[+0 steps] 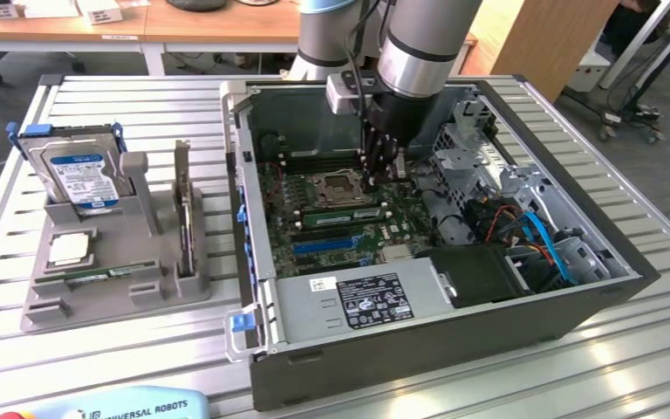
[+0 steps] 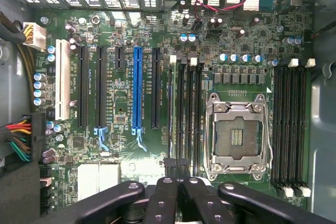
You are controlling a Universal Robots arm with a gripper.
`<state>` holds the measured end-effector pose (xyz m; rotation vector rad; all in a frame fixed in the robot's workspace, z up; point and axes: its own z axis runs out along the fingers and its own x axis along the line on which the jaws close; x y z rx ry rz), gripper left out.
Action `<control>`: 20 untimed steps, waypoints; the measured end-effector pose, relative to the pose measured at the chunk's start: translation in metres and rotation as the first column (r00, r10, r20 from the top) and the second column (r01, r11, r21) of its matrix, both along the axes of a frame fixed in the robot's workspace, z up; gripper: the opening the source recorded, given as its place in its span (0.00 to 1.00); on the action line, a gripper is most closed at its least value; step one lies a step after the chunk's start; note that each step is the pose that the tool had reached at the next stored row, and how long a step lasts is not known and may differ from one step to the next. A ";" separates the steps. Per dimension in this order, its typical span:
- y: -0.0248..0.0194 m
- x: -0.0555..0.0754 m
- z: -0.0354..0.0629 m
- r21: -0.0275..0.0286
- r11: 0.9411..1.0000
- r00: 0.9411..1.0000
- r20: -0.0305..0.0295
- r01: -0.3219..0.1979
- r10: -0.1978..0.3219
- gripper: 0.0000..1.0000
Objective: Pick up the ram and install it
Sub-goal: 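Press down the ram until it locks into place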
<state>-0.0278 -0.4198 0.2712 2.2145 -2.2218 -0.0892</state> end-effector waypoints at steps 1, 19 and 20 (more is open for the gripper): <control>0.0000 0.000 0.0000 0.000 1.000 1.000 0.000 0.000 0.000 0.10; 0.0001 0.030 -0.0001 0.000 1.000 1.000 0.000 0.000 0.000 0.10; 0.0001 0.030 -0.0001 0.000 1.000 1.000 0.000 0.000 0.000 0.10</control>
